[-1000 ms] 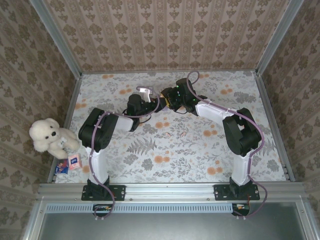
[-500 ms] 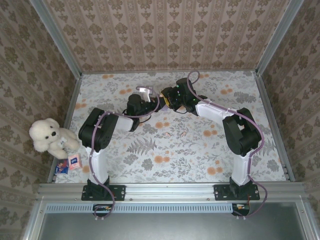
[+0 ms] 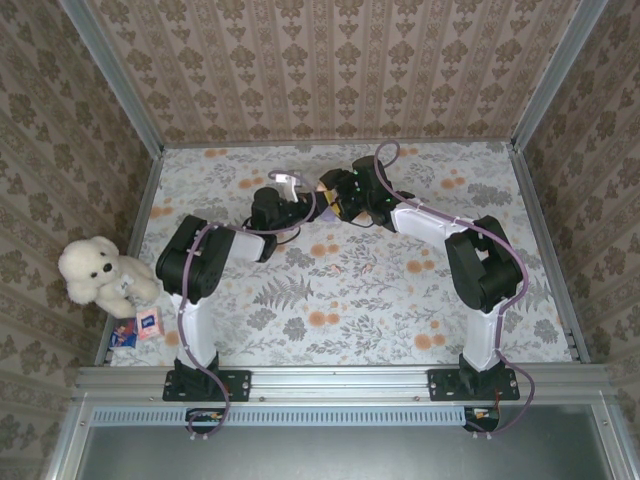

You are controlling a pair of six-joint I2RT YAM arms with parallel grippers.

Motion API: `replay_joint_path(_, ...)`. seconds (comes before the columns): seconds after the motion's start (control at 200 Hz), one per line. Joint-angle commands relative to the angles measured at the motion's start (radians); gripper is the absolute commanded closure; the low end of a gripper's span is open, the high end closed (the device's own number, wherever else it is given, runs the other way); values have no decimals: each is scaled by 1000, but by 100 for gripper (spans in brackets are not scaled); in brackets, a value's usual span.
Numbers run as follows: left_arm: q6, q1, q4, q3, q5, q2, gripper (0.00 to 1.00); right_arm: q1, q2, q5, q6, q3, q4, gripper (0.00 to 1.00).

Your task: Insert the wireless bluetooth earbuds into the charging case

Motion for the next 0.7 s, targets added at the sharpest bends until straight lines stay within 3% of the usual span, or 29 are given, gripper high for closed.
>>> replay_joint_path(0.0,-24,35,36,0,44,-7,93,-30,-81,19,-30,-28,19,23)
replay_joint_path(0.18,-30,58,3,1,175,-45,93,-90,-210,5,-210,-113,-32,21)
replay_joint_path(0.36,4,63,-100,15,317,-111,93,-149,-370,-39,-493,-268,-14,21)
replay_joint_path(0.535,29,63,-186,39,439,-158,93,-165,-498,-163,-809,-371,28,21)
replay_joint_path(0.7,25,59,-223,51,532,-189,93,-164,-520,-330,-941,-375,28,21)
